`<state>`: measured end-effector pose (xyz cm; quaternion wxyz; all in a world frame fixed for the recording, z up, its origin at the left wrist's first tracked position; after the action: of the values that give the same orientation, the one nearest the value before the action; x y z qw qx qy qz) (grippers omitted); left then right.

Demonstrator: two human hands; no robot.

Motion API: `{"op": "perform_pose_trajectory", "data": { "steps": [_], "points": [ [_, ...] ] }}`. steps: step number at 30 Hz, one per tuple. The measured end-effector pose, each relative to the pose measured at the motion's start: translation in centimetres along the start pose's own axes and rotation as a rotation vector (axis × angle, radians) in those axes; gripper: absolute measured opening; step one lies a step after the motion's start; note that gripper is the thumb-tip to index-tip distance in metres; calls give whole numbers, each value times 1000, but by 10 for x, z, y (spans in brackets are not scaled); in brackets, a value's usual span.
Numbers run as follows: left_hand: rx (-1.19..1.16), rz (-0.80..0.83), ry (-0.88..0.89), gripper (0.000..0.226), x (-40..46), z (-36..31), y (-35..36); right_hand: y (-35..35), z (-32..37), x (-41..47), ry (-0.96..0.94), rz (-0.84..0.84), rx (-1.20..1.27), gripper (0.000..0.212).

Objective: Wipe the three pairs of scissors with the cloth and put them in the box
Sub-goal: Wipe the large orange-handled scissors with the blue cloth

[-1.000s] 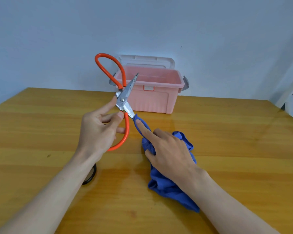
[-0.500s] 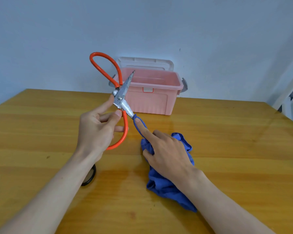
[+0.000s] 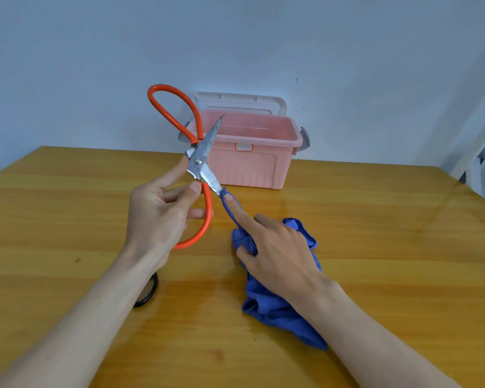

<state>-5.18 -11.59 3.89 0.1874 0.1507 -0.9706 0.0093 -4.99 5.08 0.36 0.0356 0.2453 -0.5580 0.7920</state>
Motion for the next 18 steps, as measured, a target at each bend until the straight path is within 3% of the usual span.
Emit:
{"op": "perform_pose_trajectory", "data": {
  "steps": [6,13,18],
  "points": [
    [67,92,21,42,-8,3,13,-4,-1,4,-3,41,-9,87],
    [29,-16,28,41,2,-2,-1,2,-3,1,12,48,-11,81],
    [75,73,27,41,-8,0,14,-3,2,6,1,51,-17,86]
  ]
}}
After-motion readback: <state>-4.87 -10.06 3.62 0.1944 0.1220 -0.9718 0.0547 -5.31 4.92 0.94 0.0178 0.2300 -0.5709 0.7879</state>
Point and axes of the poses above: each hand's wrist, its own x-axis towards the middle knuckle, its own y-axis out of the palm, z = x × y, the point moved 5 cm from there along x, towards the middle knuckle, and after that the axes turned 8 degrees about y, right-handed, at the moved point
